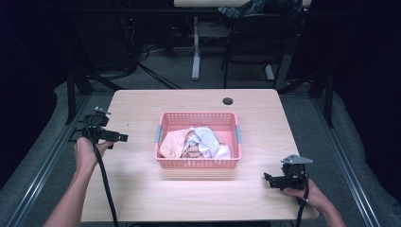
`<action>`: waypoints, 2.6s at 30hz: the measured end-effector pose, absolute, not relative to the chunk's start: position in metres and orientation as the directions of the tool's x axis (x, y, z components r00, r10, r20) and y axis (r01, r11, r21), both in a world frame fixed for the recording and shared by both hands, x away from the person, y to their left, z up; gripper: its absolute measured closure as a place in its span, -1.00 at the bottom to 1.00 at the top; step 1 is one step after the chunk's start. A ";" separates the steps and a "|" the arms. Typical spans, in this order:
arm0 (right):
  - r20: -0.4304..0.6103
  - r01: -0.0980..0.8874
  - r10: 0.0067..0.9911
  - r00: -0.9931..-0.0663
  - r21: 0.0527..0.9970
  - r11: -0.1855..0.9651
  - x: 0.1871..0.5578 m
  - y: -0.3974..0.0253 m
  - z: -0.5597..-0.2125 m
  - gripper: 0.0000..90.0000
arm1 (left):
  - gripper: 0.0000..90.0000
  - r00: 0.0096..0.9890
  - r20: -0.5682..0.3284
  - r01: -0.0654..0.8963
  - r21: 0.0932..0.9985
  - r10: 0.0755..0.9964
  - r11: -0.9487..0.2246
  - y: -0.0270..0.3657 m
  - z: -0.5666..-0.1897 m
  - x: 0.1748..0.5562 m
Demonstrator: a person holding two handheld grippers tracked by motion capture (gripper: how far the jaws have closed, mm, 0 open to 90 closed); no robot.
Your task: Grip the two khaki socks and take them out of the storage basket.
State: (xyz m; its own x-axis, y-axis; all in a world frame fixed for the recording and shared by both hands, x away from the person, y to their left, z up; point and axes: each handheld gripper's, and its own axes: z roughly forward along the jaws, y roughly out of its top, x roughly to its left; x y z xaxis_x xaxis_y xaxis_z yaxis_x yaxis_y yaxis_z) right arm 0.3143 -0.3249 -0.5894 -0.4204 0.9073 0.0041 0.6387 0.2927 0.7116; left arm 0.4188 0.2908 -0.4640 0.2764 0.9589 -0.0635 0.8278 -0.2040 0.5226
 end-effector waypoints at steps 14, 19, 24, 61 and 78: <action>0.004 0.639 0.907 -0.421 0.712 0.293 0.314 -0.325 -0.589 -1.00 | -1.00 0.353 -0.059 0.787 0.559 0.934 -0.262 0.250 -0.448 0.426; 0.006 0.639 0.907 -0.422 0.711 0.293 0.314 -0.325 -0.589 -1.00 | -1.00 0.386 -0.059 0.775 0.563 0.921 -0.289 0.235 -0.445 0.431; 0.007 0.639 0.907 -0.422 0.712 0.292 0.314 -0.325 -0.589 -1.00 | -1.00 0.420 -0.073 0.765 0.564 0.905 -0.310 0.220 -0.443 0.434; 0.006 0.639 0.907 -0.422 0.712 0.292 0.314 -0.325 -0.589 -1.00 | -1.00 0.594 -0.114 0.726 0.502 0.796 -0.470 0.116 -0.472 0.464; 0.005 0.639 0.907 -0.422 0.711 0.293 0.314 -0.325 -0.589 -1.00 | -0.38 0.592 -0.072 0.743 0.433 0.802 -0.510 0.092 -0.495 0.477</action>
